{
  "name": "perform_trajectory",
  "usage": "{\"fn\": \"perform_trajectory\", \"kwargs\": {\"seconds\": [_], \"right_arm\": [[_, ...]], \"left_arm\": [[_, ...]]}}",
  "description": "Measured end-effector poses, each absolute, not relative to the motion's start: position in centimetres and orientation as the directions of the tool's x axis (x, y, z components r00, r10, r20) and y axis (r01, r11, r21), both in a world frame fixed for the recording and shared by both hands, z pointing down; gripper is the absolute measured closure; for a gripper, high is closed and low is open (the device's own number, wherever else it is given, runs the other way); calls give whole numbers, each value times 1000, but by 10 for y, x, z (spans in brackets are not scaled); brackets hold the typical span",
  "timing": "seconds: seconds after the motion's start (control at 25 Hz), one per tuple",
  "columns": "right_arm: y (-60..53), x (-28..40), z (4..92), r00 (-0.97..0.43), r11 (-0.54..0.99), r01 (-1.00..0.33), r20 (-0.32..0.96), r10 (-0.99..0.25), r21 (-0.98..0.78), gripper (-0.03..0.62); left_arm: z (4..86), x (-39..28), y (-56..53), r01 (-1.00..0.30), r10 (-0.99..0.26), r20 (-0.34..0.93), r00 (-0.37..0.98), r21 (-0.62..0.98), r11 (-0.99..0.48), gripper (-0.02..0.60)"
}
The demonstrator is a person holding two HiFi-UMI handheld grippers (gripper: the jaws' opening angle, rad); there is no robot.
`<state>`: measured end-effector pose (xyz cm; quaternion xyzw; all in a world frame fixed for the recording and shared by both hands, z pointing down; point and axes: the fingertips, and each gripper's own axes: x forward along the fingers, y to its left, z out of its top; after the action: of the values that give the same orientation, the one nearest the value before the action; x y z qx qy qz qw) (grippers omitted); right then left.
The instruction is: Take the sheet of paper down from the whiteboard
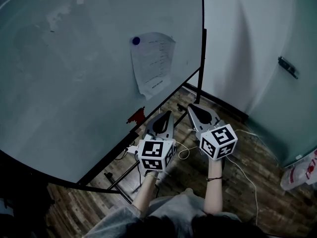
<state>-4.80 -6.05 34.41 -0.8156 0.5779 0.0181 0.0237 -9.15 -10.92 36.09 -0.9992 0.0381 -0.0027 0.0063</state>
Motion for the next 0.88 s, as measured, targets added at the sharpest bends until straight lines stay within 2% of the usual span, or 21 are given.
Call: {"fn": "perform_trajectory", "kwargs": {"seconds": [0.48, 0.88], "right_arm": [[-63, 32, 344, 291, -291, -957, -56, -955, -9, 594], [-75, 56, 356, 237, -230, -969, -74, -969, -89, 594]], "left_arm": [[363, -12, -111, -148, -148, -1, 989, -11, -989, 575], [371, 0, -125, -221, -222, 27, 975, -30, -975, 575]]}}
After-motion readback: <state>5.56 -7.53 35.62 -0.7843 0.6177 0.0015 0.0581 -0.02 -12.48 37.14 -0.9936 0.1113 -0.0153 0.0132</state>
